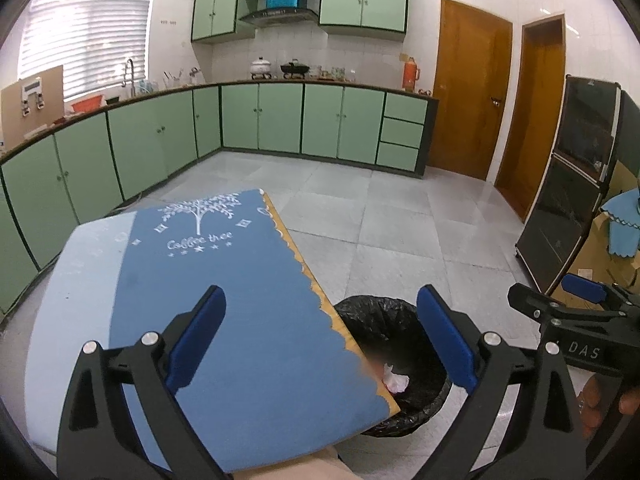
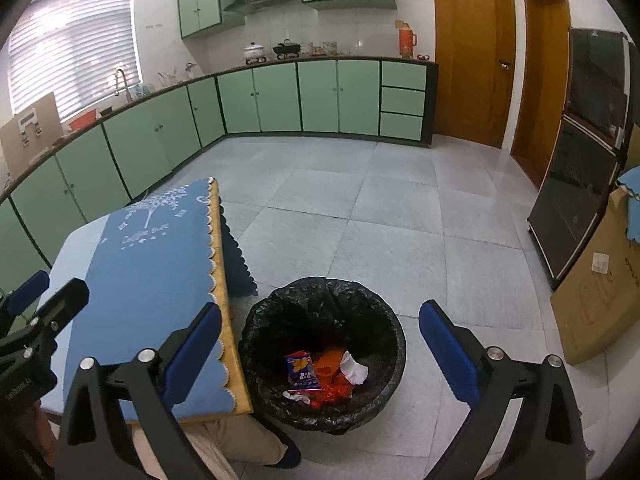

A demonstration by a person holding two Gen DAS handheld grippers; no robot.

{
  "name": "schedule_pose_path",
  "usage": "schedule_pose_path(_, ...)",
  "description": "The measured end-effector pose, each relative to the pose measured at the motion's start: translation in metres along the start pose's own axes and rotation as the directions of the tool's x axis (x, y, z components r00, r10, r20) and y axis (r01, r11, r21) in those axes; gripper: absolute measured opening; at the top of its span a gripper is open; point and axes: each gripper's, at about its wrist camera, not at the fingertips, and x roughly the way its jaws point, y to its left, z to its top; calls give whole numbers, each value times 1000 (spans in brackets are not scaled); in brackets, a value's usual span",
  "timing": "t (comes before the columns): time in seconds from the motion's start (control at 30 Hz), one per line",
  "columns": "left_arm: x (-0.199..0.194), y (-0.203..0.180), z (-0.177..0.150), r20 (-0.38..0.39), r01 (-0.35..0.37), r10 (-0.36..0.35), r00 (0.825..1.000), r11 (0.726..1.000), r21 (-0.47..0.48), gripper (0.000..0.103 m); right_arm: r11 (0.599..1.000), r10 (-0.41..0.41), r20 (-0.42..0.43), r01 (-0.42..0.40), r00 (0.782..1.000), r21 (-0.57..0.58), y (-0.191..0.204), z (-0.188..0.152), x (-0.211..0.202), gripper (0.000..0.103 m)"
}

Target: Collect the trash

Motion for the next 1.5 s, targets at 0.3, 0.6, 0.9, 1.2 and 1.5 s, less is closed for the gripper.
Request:
schedule_pose_path(0.3,-27,2,-6,33,-20,21,999,1000,-10,94,1000,23,33,-22,999,-22,9,-10,-24,97)
schedule_pose_path(0.6,-41,2,-12,49,-29,29,998,999,-14,94,999,38,61,-36,997,-32,10,-18,-38,97)
schedule_pose_path(0.9,-49,5,-20,49,-39,40,998,999,-29,94,999,41,79,-39,996,-31,8,-28,-46,97)
schedule_pose_path(1.2,-51,4,-23,46,-56,56,997,998,-8,94,998,59,93,-57,994,-26,5,-31,-50,97)
schedule_pose_path(1.5,-53,6,-25,44,-61,61,997,998,-15,94,997,77,98,-75,992,-28,5,-33,-53,97)
